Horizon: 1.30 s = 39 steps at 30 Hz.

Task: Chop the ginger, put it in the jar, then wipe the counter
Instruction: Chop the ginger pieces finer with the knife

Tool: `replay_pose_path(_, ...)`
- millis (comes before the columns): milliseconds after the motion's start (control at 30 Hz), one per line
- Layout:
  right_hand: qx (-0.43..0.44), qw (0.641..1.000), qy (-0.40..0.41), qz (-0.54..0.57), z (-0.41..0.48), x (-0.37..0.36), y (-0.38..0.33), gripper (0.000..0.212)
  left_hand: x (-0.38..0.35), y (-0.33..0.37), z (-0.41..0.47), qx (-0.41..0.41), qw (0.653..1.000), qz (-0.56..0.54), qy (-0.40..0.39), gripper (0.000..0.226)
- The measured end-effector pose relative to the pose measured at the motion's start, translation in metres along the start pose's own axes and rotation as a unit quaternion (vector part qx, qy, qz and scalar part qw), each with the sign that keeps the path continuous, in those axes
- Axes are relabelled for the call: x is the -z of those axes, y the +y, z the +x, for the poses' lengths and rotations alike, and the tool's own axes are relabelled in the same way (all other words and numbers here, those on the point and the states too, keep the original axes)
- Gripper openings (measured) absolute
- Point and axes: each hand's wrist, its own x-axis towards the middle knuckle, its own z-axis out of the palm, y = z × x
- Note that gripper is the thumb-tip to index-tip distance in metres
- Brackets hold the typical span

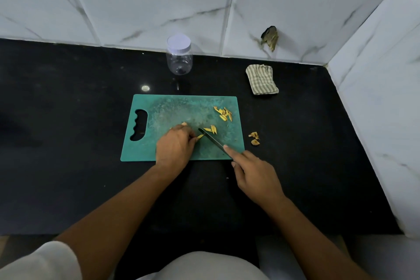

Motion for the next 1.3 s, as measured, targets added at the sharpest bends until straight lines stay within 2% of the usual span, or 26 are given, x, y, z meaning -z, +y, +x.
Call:
replay_pose_path(200,-0.02,1.0,0.013,0.0,0.012,0.007,0.007,0.055,0.0,0.012,0.015,-0.008,0.999,0.03,-0.014,0.02)
replay_pose_path(400,-0.081,0.996,0.026,0.037,0.033,0.015,0.007,0.054,0.0,0.029,0.036,-0.04,0.995,0.086,-0.021,0.025)
replay_pose_path(633,-0.095,0.98,0.081,0.155,0.027,0.017,0.002,0.056,-0.005,0.038,0.061,-0.055,0.993,0.098,-0.019,0.021)
replay_pose_path(800,-0.108,0.972,0.098,0.183,0.013,0.014,0.003,0.053,-0.002,0.037,0.067,-0.057,0.997,0.045,-0.035,0.016)
replay_pose_path(967,-0.102,0.971,0.104,0.192,0.0,0.007,0.004,0.051,0.005,0.016,0.055,-0.033,0.999,-0.04,0.009,0.016)
replay_pose_path(1133,-0.068,0.979,0.058,0.183,-0.008,-0.012,-0.007,0.053,0.02,-0.009,0.041,-0.004,0.997,-0.062,0.038,0.018)
replay_pose_path(1300,-0.081,0.962,0.086,0.247,-0.007,-0.027,-0.016,0.049,0.029,-0.032,0.03,0.043,0.995,-0.08,0.032,0.021)
